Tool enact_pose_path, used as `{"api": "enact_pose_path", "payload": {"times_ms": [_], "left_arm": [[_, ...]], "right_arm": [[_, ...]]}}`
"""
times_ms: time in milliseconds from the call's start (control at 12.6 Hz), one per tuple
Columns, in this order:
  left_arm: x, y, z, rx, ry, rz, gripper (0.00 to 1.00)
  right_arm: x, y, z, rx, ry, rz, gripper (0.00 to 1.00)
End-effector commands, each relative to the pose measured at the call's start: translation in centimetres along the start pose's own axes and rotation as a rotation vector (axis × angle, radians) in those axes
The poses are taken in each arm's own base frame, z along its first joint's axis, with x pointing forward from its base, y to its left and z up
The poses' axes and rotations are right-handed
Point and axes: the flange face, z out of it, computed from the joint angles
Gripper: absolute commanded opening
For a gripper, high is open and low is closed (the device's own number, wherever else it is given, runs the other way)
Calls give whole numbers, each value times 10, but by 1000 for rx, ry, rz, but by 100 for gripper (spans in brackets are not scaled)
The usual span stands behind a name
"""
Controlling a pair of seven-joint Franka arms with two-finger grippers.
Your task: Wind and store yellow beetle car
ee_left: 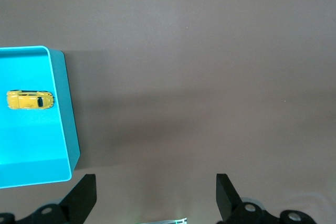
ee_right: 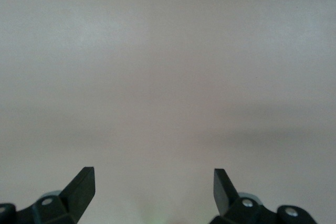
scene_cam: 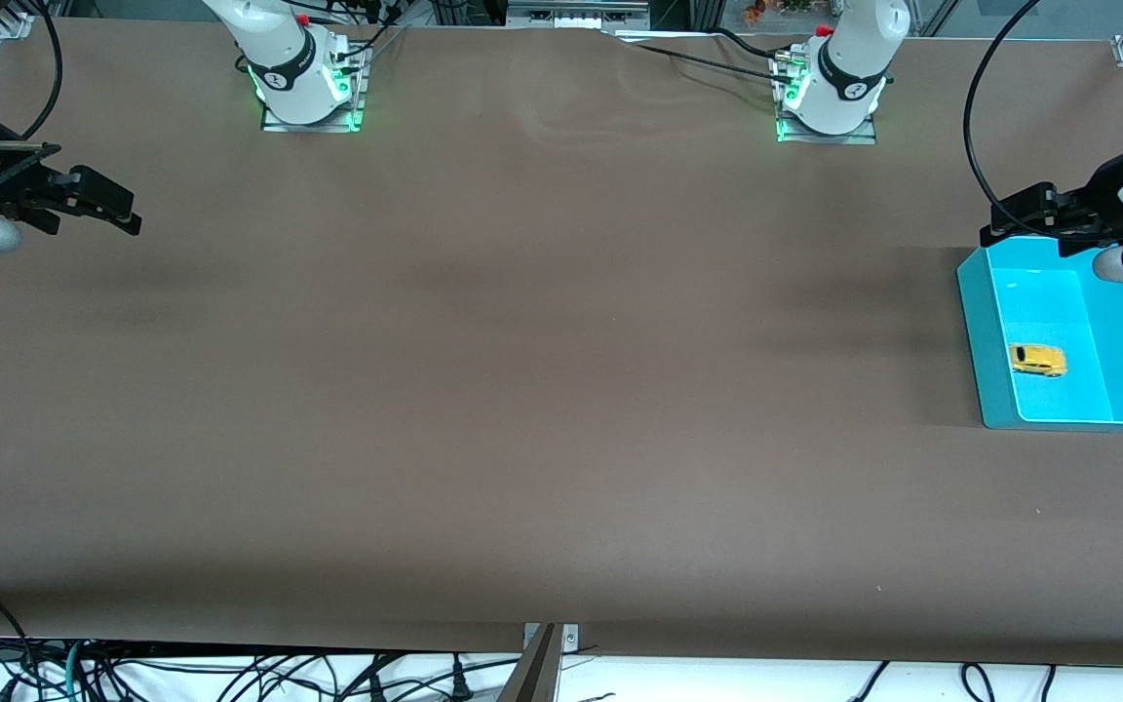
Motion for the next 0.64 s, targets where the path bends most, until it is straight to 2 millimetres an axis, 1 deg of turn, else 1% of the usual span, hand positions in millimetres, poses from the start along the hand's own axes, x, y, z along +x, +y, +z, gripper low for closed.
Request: {"api": "enact_pose_path", "payload": {"times_ms": [0, 159, 397, 556], "left_arm": [[0, 0, -6, 9, 0, -12, 100], [0, -1, -6, 8, 0, -13, 100], [0, -1, -6, 8, 0, -13, 100], [0, -1, -6, 7, 0, -13, 100]], "right_arm": [[0, -4, -7, -5, -4, 7, 100], [1, -2, -7, -2, -1, 6, 100], [10, 5, 5, 15, -18, -1, 100], [11, 1, 5, 6, -17, -9, 100]]}}
